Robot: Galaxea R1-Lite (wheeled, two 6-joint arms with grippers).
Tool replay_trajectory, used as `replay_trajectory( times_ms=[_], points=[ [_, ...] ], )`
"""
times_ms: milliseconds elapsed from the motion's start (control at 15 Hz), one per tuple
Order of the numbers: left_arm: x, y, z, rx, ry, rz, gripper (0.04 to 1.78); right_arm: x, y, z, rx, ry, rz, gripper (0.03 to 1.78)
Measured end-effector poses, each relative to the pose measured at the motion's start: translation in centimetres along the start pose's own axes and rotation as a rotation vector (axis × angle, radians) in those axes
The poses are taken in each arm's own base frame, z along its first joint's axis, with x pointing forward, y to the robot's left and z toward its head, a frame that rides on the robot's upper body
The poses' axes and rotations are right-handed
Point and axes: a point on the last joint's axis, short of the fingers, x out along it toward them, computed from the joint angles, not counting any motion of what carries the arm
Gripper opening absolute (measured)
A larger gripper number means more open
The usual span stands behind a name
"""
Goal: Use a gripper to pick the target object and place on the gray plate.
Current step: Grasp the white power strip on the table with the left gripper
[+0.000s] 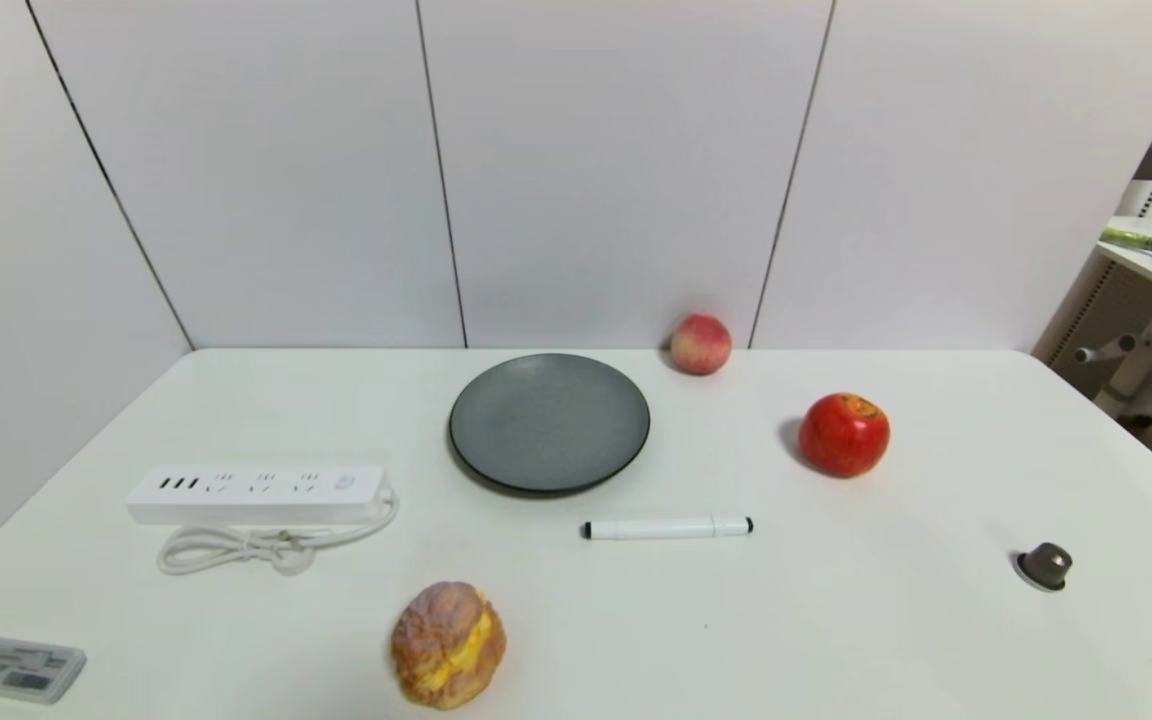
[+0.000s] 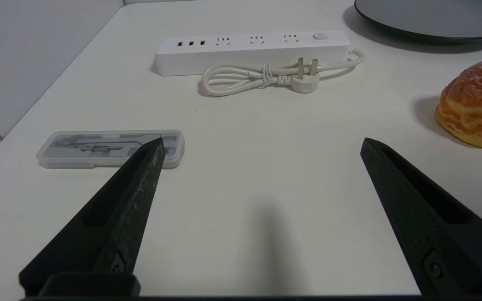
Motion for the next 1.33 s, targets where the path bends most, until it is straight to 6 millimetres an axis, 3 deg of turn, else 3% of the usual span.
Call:
replay_trajectory(
  times_ms=[933, 1067, 1333],
  points=[
    [0.0, 0.0, 0.5, -0.04, 0.016, 0.018, 1.69, 0.0, 0.0, 0.0, 0.0, 0.0, 0.0, 1.71],
    [-0.2, 0.1, 3.4, -0.014, 0.031, 0.016, 1.69, 0.0, 0.0, 0.0, 0.0, 0.0, 0.0, 1.71],
    [0.4, 0.2, 11.8, 0.094, 0.132, 0.012, 1.69, 0.0, 0.0, 0.0, 0.0, 0.0, 0.0, 1.71]
  ],
)
